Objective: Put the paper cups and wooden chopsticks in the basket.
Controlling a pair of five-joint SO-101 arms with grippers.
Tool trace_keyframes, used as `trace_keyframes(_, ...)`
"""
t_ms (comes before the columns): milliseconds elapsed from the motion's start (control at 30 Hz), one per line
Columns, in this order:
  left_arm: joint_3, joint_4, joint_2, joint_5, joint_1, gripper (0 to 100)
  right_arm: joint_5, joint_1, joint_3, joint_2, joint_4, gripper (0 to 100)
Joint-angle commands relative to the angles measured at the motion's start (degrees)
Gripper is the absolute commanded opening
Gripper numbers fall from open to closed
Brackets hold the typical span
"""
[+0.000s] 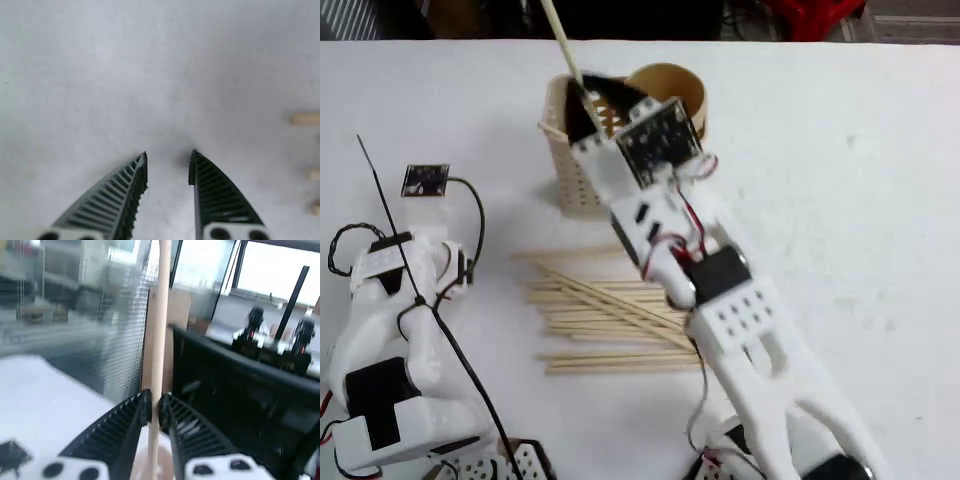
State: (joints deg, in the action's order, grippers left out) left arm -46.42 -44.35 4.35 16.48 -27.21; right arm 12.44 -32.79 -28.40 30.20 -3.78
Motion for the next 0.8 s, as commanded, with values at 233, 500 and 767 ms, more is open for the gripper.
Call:
trace_keyframes(233,0.18,0.97,0.13,0.44,-0.22,15,-1.14,-0.4,24.44,-21.67,2.15,1.8)
trace_keyframes(500,0.18,0.97,0.13,0.53,-0.22,15,-1.23,-0.4,25.23,-23.52,-2.42,12.0)
trace_keyframes(767,0.18,0.97,0.13,0.44,-0.22,15,-1.23,-0.57,24.97,-21.76,-12.18,8.4)
